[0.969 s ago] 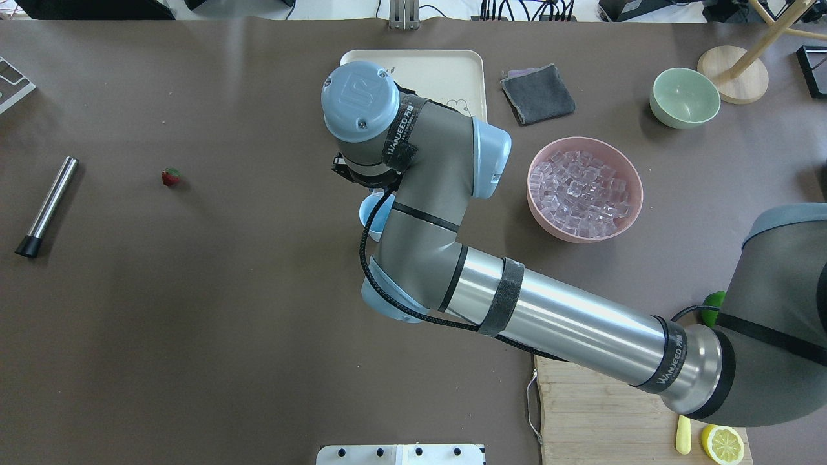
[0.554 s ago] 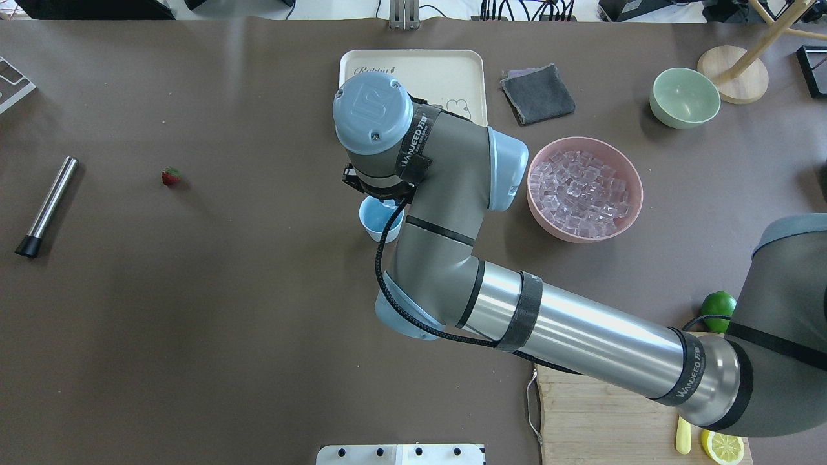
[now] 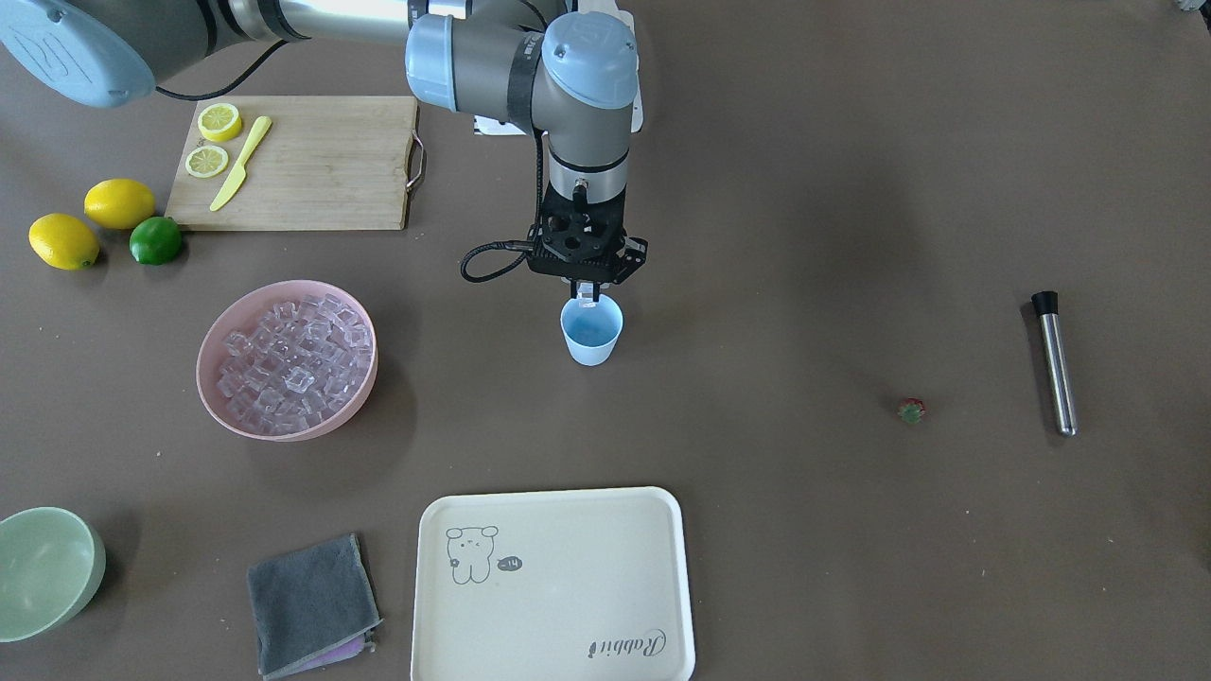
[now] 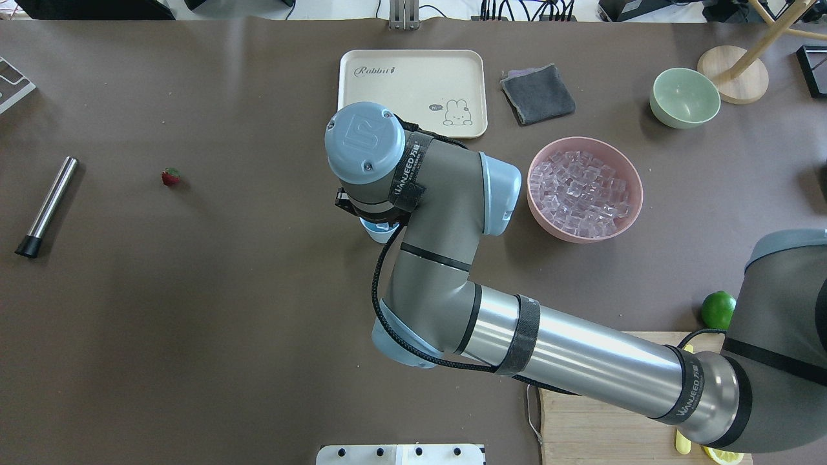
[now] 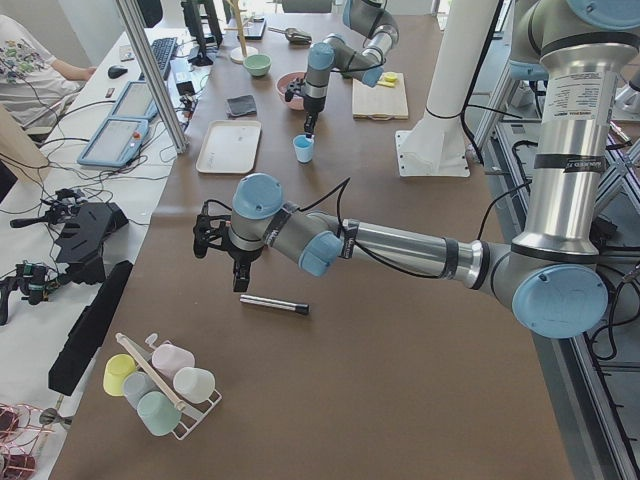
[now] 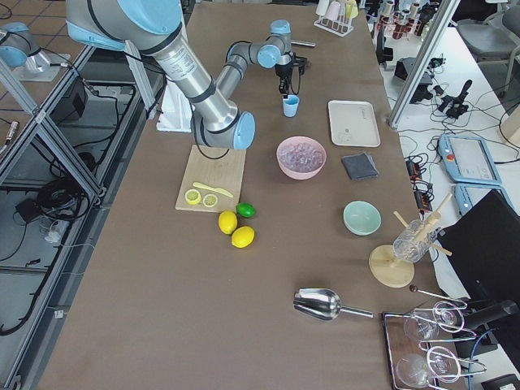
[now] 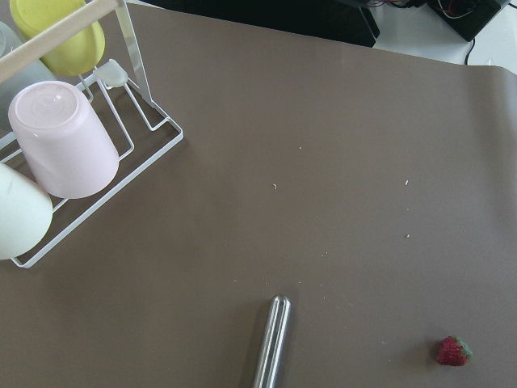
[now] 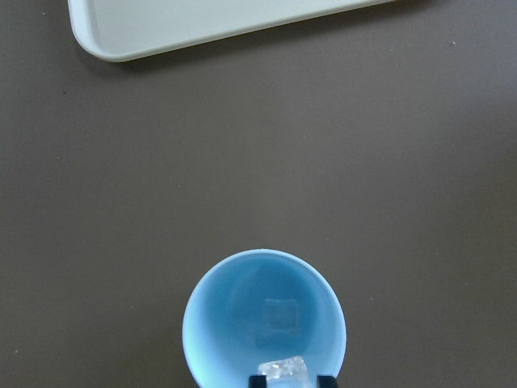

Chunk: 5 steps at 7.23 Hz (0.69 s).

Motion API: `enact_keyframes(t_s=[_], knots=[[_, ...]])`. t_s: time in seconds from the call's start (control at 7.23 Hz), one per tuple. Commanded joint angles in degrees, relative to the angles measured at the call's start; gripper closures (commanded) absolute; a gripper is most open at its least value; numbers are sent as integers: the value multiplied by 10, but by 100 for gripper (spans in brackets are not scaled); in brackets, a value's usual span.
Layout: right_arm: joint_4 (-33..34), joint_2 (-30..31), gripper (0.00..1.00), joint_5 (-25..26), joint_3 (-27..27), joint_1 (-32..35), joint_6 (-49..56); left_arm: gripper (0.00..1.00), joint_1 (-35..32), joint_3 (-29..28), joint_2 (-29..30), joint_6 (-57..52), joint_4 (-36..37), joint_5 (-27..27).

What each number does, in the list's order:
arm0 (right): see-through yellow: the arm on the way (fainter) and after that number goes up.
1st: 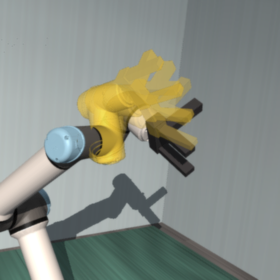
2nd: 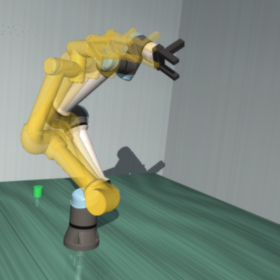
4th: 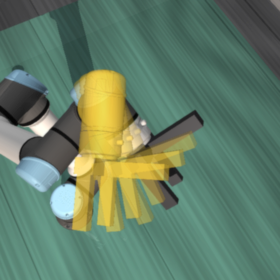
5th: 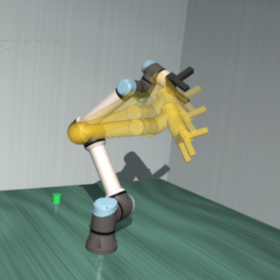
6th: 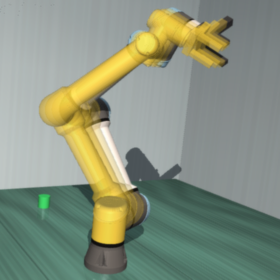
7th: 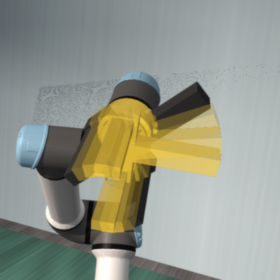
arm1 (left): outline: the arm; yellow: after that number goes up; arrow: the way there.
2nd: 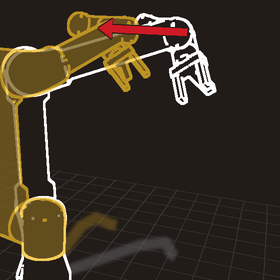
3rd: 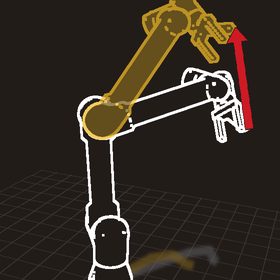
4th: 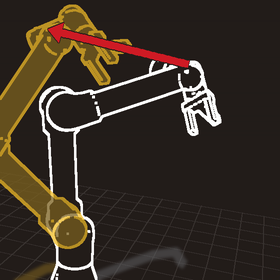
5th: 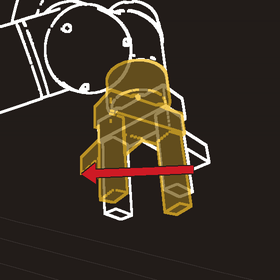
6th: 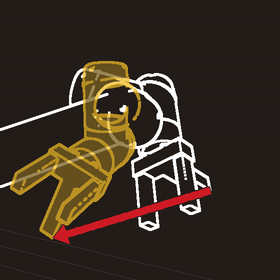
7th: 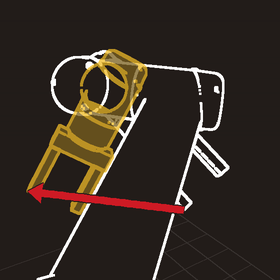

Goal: Mash ice and strawberries in cup
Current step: 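Carry the ice cube over the light-blue cup and release it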

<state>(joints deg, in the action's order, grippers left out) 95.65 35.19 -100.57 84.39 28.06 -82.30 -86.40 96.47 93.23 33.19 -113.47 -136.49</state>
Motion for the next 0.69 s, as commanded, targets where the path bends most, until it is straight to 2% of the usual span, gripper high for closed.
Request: enact_keyframes(t_s=[0.0, 0.55], knots=[[-1, 0, 100, 4, -3, 9, 6, 3, 0, 0, 0, 0, 0, 0], [-2, -3, 100, 4, -10, 9, 0, 3, 0, 2, 1, 1, 0, 0]])
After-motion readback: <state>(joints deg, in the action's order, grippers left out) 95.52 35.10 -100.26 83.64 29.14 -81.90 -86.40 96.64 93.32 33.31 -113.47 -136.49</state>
